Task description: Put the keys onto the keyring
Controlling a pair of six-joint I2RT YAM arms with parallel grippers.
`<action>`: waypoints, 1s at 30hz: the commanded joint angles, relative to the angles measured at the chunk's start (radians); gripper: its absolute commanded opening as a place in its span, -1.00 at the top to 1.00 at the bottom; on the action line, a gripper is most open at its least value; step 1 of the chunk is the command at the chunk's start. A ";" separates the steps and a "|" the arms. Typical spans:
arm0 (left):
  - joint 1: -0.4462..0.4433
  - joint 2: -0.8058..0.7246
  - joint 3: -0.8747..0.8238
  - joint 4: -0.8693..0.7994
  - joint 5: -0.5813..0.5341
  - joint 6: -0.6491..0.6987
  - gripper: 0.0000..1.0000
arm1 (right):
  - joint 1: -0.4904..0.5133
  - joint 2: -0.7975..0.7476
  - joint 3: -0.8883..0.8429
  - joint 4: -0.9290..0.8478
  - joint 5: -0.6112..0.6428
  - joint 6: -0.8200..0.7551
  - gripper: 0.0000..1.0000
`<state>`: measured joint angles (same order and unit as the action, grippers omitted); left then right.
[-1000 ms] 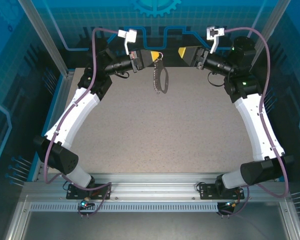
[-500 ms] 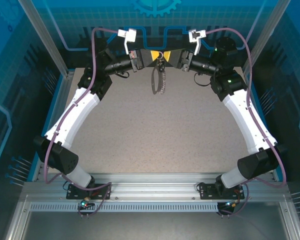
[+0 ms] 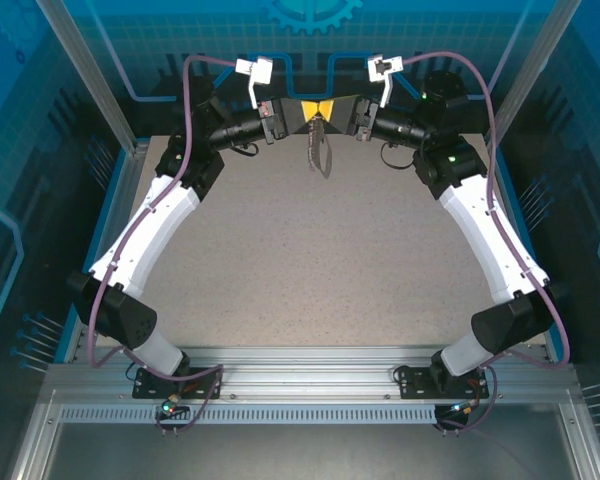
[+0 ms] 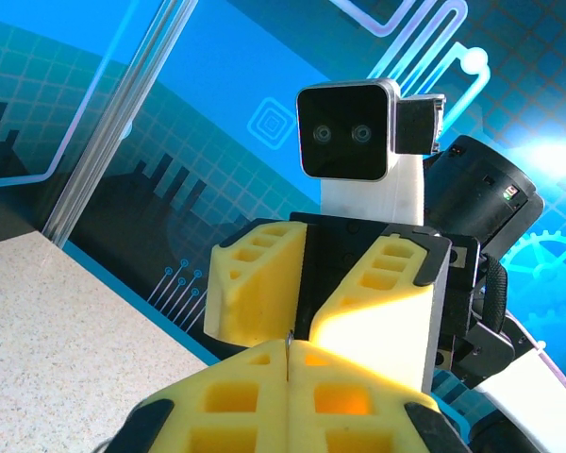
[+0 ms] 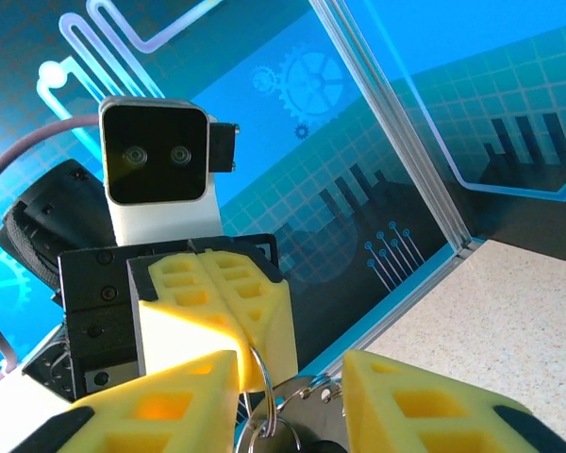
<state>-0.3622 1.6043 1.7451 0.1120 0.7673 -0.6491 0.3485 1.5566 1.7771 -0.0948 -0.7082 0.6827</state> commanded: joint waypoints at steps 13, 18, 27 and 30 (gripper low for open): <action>0.000 -0.008 0.008 0.012 0.016 0.020 0.60 | -0.028 0.061 0.150 -0.144 -0.070 -0.110 1.00; 0.027 -0.020 0.020 -0.068 0.019 0.073 0.12 | -0.055 0.181 0.429 -0.542 -0.159 -0.387 1.00; 0.059 -0.018 0.082 -0.290 0.062 0.226 0.08 | -0.063 0.317 0.760 -0.998 -0.134 -0.703 1.00; 0.060 -0.012 0.110 -0.360 0.075 0.273 0.13 | -0.073 0.319 0.761 -1.013 -0.164 -0.714 1.00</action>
<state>-0.3088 1.6043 1.8057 -0.1513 0.7998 -0.4622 0.2913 1.8648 2.5088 -1.0050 -0.8253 0.0463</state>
